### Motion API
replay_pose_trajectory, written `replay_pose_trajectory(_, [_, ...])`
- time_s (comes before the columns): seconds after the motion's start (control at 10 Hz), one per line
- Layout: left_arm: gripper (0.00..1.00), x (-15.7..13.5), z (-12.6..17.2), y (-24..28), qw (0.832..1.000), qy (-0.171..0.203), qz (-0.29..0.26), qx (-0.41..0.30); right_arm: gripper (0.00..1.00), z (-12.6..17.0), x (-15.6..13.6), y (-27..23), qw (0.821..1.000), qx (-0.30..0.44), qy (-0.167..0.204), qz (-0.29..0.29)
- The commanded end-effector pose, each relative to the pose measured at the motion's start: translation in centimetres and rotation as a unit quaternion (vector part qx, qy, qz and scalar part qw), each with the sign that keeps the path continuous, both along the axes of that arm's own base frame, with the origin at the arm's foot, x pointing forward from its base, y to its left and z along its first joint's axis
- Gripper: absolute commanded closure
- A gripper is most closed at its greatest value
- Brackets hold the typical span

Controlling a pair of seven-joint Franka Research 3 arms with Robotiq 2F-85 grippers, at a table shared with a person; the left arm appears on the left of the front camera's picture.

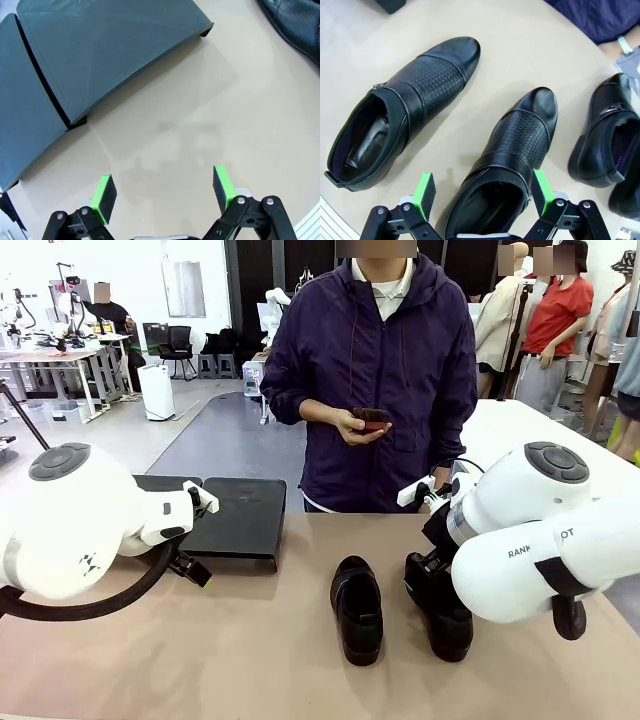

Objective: Organize the shoes by placing them on the stand.
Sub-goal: Pick up one Shoe and place it in the middle of the table.

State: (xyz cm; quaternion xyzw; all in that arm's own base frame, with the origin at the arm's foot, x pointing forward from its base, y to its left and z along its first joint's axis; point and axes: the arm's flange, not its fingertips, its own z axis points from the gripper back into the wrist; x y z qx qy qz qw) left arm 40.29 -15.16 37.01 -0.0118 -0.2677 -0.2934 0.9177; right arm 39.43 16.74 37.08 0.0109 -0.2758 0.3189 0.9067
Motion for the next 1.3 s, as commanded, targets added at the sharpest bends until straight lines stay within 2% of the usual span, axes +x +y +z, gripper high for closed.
replay_pose_trajectory(0.0, [0.0,0.0,0.0,0.0,1.0,0.0,0.0,0.0,0.0,0.0,0.0,0.0,1.0,0.0,0.0,0.0])
replay_pose_trajectory(0.4, [0.0,0.0,0.0,0.0,1.0,0.0,0.0,0.0,0.0,0.0,0.0,0.0,1.0,0.0,0.0,0.0])
replay_pose_trajectory(0.5, [0.0,-0.5,1.4,0.6,0.999,0.018,-0.015,-0.023,0.0,1.0,-0.7,-0.2,0.999,0.005,0.032,-0.007])
replay_pose_trajectory(0.6, [0.0,-1.2,3.2,1.1,0.998,0.05,-0.014,-0.034,0.0,3.0,-1.9,-0.9,0.999,0.027,0.042,0.001])
replay_pose_trajectory(0.7, [0.0,-1.9,5.4,1.2,0.997,0.054,-0.002,-0.062,0.0,5.6,-3.1,-2.2,0.998,0.041,0.051,0.005])
replay_pose_trajectory(0.8, [0.0,-3.1,8.1,1.7,0.993,0.074,0.021,-0.09,0.0,8.4,-5.0,-3.1,0.996,0.06,0.066,0.006])
replay_pose_trajectory(0.9, [0.0,-4.9,10.7,2.3,0.993,0.075,0.024,-0.092,0.0,10.9,-6.7,-4.3,0.993,0.069,0.097,-0.01])
replay_pose_trajectory(1.0, [0.0,-7.0,13.2,3.3,0.992,0.097,0.013,-0.076,0.0,13.2,-8.6,-5.7,0.988,0.079,0.134,-0.002])
replay_pose_trajectory(1.1, [0.0,-8.9,15.3,4.7,0.99,0.115,-0.005,-0.079,0.0,15.3,-10.6,-7.2,0.984,0.089,0.154,0.005])
replay_pose_trajectory(1.2, [0.0,-10.9,17.2,6.5,0.989,0.118,-0.008,-0.094,0.0,17.5,-12.6,-9.6,0.982,0.099,0.158,0.012])
